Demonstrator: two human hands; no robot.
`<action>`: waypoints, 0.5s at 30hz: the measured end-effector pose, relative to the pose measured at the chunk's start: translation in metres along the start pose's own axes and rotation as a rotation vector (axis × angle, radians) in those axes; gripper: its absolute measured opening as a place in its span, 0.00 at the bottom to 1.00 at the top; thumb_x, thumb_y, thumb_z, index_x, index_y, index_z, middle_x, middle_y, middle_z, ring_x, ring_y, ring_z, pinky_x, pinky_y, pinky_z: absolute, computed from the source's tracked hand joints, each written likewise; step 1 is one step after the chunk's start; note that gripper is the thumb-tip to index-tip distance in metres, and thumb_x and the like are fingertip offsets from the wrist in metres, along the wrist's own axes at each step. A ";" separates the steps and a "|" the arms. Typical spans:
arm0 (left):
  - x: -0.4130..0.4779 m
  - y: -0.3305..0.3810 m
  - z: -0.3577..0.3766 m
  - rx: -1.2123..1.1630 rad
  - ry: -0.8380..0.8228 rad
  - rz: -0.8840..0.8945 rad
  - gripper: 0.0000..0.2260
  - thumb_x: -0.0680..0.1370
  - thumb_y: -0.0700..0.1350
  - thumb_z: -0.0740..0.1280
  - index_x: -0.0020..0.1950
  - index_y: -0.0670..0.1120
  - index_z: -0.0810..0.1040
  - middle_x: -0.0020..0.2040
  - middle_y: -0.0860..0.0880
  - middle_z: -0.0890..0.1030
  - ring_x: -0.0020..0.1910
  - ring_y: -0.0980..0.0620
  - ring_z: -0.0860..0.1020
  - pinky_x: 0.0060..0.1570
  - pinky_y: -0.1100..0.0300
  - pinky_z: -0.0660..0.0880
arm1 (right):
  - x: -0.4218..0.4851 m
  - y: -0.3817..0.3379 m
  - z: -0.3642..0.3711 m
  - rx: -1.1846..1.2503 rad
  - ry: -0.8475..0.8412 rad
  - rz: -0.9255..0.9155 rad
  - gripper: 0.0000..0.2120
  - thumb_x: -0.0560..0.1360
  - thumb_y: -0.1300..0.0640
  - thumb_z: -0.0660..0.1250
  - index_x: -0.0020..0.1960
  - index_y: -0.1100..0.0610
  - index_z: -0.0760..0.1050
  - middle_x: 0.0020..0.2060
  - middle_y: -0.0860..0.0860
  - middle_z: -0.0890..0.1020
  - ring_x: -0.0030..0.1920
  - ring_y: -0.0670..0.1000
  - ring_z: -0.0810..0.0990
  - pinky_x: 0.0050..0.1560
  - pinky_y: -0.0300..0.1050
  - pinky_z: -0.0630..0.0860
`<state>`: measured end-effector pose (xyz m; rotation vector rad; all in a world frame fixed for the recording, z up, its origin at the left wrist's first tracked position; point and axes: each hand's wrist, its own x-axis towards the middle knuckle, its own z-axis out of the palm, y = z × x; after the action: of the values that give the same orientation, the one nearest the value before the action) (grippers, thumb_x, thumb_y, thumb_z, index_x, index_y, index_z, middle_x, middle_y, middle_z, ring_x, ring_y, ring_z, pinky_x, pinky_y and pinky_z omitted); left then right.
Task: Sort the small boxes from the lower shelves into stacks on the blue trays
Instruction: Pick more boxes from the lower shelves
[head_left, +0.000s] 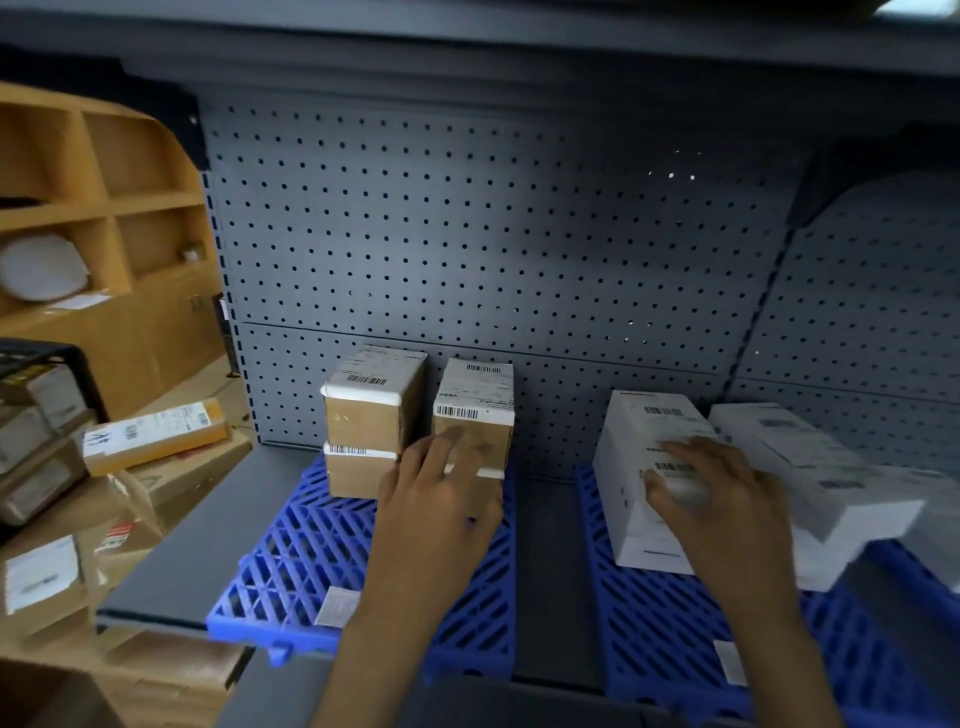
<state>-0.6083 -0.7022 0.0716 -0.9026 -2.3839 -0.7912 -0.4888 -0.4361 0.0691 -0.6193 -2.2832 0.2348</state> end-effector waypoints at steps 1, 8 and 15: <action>0.000 0.001 0.006 -0.014 -0.013 -0.010 0.19 0.78 0.52 0.67 0.69 0.56 0.74 0.73 0.54 0.71 0.71 0.49 0.68 0.62 0.46 0.73 | 0.003 0.001 0.002 -0.008 0.005 0.001 0.27 0.73 0.33 0.60 0.64 0.47 0.80 0.66 0.50 0.78 0.57 0.63 0.79 0.56 0.54 0.72; -0.005 0.011 0.028 0.010 -0.095 -0.041 0.20 0.79 0.55 0.62 0.71 0.56 0.73 0.75 0.53 0.69 0.71 0.45 0.69 0.62 0.43 0.75 | 0.001 0.003 0.010 -0.063 -0.024 0.027 0.31 0.74 0.28 0.56 0.67 0.43 0.78 0.71 0.45 0.74 0.62 0.61 0.77 0.61 0.60 0.72; -0.018 0.025 0.032 0.047 -0.090 -0.067 0.19 0.81 0.56 0.60 0.71 0.57 0.67 0.74 0.52 0.70 0.70 0.44 0.71 0.60 0.42 0.76 | -0.003 0.003 0.006 0.037 -0.015 0.025 0.28 0.75 0.30 0.62 0.67 0.46 0.79 0.72 0.48 0.73 0.64 0.65 0.75 0.64 0.62 0.71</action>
<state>-0.5855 -0.6734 0.0464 -0.8600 -2.5116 -0.7311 -0.4902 -0.4350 0.0622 -0.6296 -2.2812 0.2941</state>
